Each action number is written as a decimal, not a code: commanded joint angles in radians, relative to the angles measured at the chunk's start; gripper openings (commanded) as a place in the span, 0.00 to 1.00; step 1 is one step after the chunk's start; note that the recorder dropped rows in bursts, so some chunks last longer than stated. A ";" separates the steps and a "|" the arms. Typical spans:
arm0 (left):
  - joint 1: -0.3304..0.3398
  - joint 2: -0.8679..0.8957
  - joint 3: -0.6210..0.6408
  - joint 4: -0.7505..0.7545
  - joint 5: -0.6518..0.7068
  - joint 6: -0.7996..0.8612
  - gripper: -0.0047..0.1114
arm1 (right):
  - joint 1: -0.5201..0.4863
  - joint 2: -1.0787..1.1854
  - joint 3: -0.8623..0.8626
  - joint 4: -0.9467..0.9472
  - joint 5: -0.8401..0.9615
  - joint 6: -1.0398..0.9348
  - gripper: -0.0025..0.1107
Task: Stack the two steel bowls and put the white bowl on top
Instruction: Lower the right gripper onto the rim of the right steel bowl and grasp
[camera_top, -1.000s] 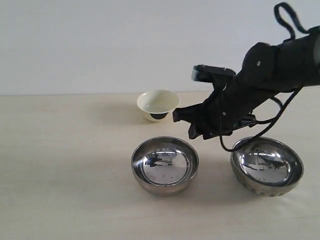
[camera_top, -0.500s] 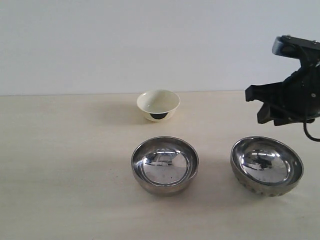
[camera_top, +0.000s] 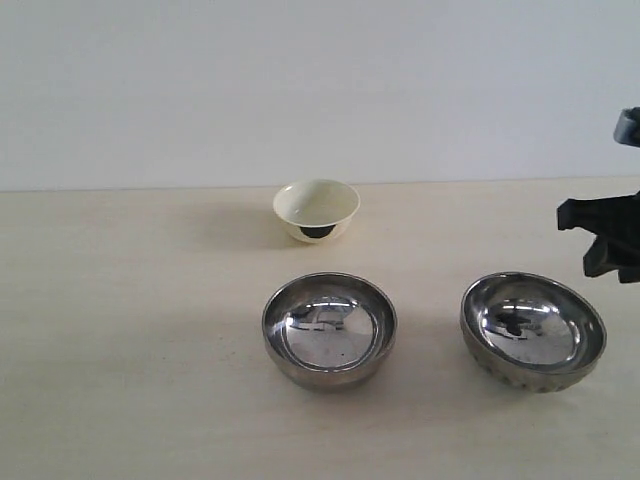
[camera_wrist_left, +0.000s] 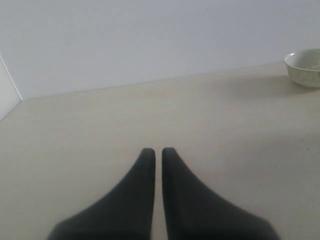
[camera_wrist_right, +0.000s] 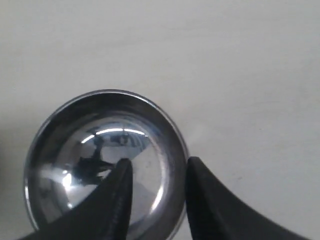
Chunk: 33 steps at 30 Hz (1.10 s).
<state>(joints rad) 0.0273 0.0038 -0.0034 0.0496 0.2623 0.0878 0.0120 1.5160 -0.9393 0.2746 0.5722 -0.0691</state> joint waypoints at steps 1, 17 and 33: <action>0.003 -0.004 0.003 -0.008 -0.008 -0.010 0.07 | -0.061 -0.005 0.026 -0.010 0.012 -0.045 0.30; 0.003 -0.004 0.003 -0.008 -0.008 -0.010 0.07 | -0.063 0.195 0.080 0.164 -0.137 -0.199 0.30; 0.003 -0.004 0.003 -0.008 -0.008 -0.010 0.07 | -0.063 0.241 0.080 0.197 -0.122 -0.233 0.02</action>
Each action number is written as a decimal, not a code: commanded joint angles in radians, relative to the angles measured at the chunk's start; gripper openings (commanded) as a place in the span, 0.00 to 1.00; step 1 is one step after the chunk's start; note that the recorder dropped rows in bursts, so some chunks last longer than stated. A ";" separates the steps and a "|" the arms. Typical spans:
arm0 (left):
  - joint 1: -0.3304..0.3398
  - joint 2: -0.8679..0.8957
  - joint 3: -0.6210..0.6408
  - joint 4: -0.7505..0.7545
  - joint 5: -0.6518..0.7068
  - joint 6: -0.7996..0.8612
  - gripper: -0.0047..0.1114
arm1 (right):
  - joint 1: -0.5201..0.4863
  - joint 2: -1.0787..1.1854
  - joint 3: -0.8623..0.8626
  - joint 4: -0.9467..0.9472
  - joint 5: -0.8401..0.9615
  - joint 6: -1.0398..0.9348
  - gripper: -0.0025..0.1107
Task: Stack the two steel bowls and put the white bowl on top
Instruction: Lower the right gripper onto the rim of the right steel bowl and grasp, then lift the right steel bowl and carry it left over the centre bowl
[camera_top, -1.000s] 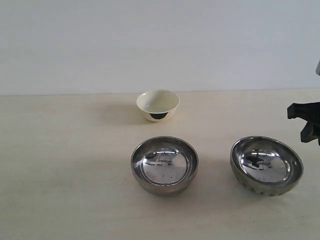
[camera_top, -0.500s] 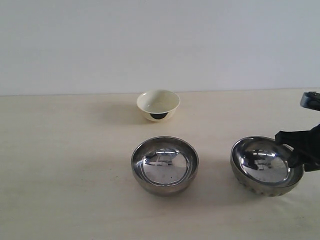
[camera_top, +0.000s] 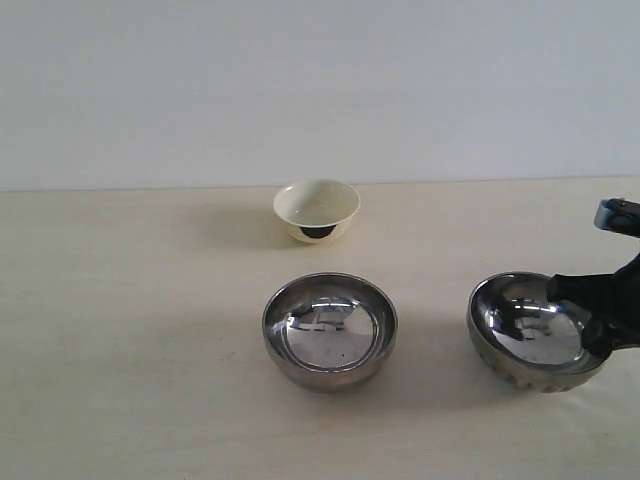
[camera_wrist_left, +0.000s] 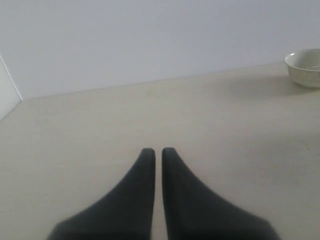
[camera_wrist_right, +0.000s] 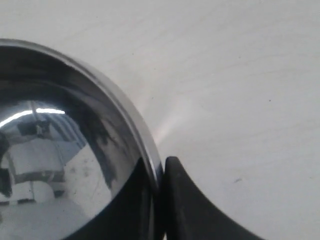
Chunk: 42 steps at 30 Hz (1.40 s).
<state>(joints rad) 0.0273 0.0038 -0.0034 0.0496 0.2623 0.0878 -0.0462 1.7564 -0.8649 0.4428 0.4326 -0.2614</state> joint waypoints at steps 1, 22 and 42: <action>0.003 -0.004 0.003 -0.008 -0.008 -0.010 0.07 | -0.005 0.001 0.004 0.054 0.025 -0.060 0.02; 0.003 -0.004 0.003 -0.008 -0.008 -0.010 0.07 | 0.123 -0.177 -0.198 0.187 0.244 -0.094 0.02; 0.003 -0.004 0.003 -0.008 -0.008 -0.010 0.07 | 0.466 -0.016 -0.336 0.098 0.178 0.154 0.02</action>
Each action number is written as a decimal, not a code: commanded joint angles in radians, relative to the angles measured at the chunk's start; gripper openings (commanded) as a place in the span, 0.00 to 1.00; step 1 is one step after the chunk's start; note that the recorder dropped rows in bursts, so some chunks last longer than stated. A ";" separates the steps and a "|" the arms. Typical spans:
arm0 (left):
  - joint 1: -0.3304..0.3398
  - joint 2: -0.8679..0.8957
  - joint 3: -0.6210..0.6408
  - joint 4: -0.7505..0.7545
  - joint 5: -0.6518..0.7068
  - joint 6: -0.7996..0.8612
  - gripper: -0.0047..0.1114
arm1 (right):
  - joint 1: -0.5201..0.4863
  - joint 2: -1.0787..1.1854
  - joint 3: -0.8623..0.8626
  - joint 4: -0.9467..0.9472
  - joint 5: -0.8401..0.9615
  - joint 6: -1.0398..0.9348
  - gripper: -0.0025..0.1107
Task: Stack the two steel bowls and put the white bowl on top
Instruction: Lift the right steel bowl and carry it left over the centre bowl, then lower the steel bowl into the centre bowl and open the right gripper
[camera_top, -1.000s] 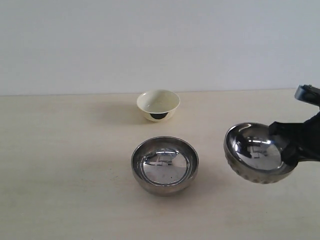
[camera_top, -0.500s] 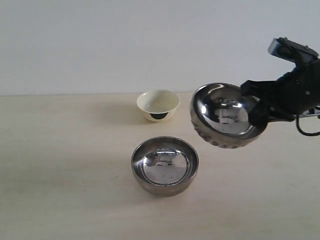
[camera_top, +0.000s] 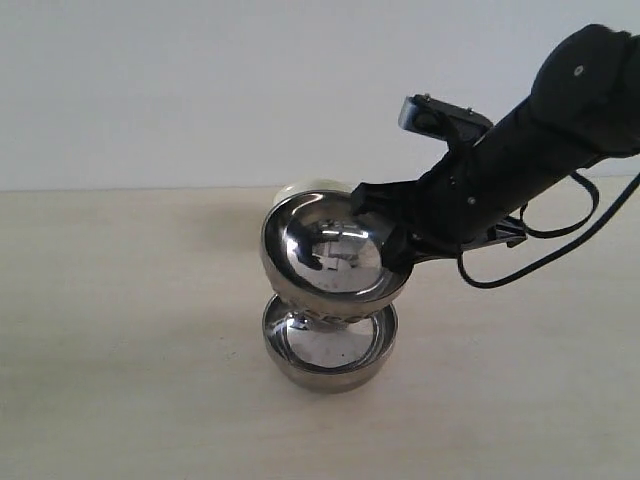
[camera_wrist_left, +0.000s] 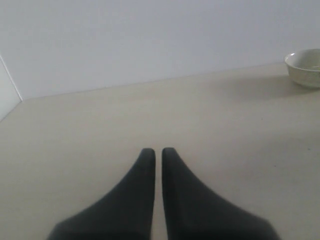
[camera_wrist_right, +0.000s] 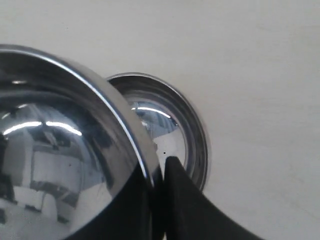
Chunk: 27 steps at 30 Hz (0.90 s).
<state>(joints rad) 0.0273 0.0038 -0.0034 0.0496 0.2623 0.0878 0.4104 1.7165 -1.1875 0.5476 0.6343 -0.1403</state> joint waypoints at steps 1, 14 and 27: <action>0.003 -0.004 0.003 -0.008 -0.008 -0.010 0.07 | 0.009 0.032 -0.014 -0.009 -0.013 0.037 0.02; 0.003 -0.004 0.003 -0.008 -0.008 -0.010 0.07 | 0.009 0.058 -0.012 -0.114 -0.014 0.159 0.02; 0.003 -0.004 0.003 -0.008 -0.008 -0.010 0.07 | 0.078 0.133 -0.012 -0.103 -0.116 0.186 0.02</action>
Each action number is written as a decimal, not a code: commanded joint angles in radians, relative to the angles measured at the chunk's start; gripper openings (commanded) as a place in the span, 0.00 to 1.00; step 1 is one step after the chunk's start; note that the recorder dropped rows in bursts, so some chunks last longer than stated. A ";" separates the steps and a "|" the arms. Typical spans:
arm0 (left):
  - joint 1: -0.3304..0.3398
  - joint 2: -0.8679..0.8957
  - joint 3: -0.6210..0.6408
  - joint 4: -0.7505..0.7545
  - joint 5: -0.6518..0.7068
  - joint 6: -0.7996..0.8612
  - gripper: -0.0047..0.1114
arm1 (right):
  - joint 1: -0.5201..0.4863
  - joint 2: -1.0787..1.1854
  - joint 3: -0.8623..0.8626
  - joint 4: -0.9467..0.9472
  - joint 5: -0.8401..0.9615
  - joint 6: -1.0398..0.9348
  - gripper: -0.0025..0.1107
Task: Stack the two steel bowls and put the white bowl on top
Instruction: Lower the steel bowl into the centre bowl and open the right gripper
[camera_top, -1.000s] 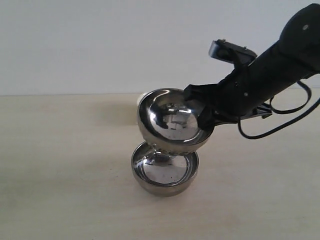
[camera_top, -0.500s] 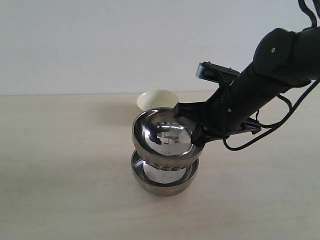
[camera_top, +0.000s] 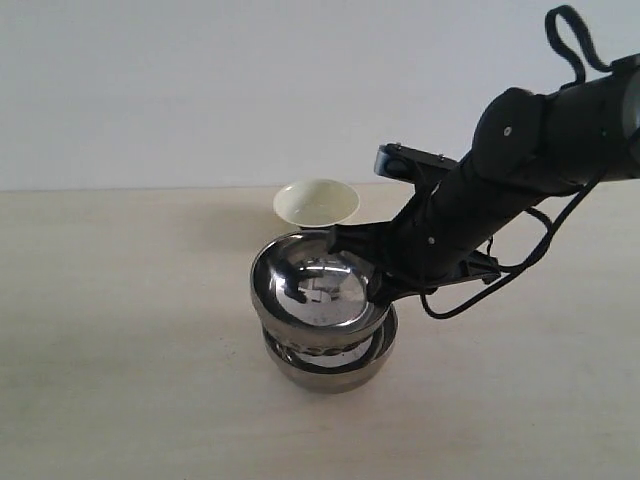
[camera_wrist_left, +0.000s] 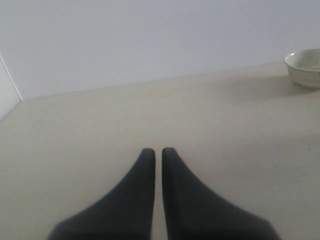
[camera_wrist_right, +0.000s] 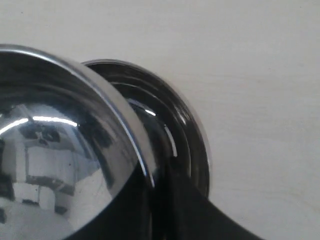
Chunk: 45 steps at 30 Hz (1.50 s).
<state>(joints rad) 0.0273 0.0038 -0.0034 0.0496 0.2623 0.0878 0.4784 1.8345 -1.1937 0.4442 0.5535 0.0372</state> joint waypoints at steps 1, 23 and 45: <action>0.003 -0.004 0.003 -0.008 -0.008 -0.010 0.07 | 0.010 0.020 -0.006 -0.003 -0.035 0.008 0.02; 0.003 -0.004 0.003 -0.008 -0.008 -0.010 0.07 | 0.008 0.020 -0.006 -0.129 0.011 0.098 0.02; 0.003 -0.004 0.003 -0.008 -0.008 -0.010 0.07 | 0.008 -0.010 -0.008 -0.182 -0.005 0.111 0.33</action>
<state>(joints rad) 0.0273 0.0038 -0.0034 0.0496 0.2623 0.0878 0.4872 1.8531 -1.1950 0.2883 0.5450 0.1593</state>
